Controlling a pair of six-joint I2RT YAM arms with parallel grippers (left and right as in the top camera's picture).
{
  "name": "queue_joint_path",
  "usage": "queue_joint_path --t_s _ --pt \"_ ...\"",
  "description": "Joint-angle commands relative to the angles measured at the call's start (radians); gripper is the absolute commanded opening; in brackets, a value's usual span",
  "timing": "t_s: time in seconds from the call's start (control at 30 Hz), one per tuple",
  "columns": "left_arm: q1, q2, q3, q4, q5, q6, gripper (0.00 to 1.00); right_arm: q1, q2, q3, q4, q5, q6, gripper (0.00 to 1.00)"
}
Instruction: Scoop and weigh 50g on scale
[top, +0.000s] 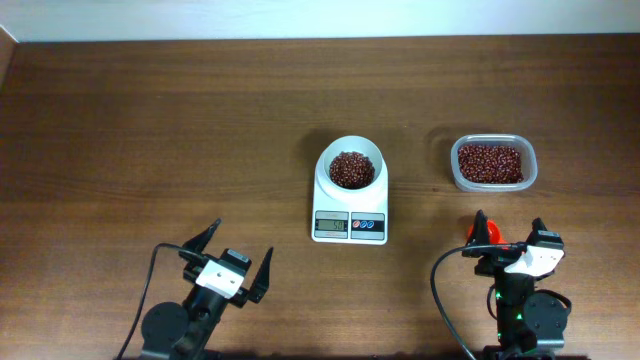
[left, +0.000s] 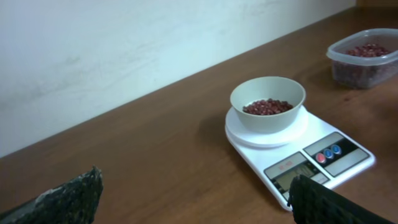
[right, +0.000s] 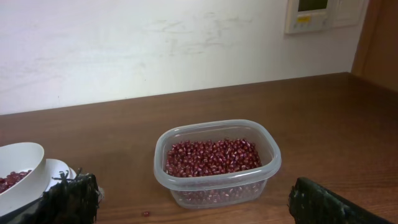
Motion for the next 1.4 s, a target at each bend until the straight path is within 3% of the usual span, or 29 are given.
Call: queue_joint_path --t_s 0.0,0.13,0.27,0.43,0.67,1.37 --pt "0.0 -0.01 -0.057 0.057 -0.033 -0.018 0.99 -0.005 -0.01 -0.005 -0.009 -0.006 -0.001 0.99" --pt "0.0 -0.01 -0.148 0.177 -0.074 -0.021 0.99 -0.005 -0.01 -0.005 -0.009 -0.006 -0.001 0.99" --pt "0.0 -0.011 -0.211 0.291 -0.1 -0.124 0.99 -0.005 -0.01 -0.005 -0.009 -0.006 -0.001 0.99" --pt "0.005 -0.011 -0.21 0.289 -0.132 -0.128 0.99 -0.005 -0.01 -0.005 -0.009 -0.006 -0.001 0.99" --pt "0.111 -0.011 -0.211 0.282 -0.122 -0.124 0.99 -0.005 -0.01 -0.005 -0.009 -0.006 -0.001 0.99" --pt "0.111 -0.011 -0.211 0.284 -0.133 -0.144 0.99 -0.005 -0.01 -0.005 -0.009 -0.006 -0.001 0.99"
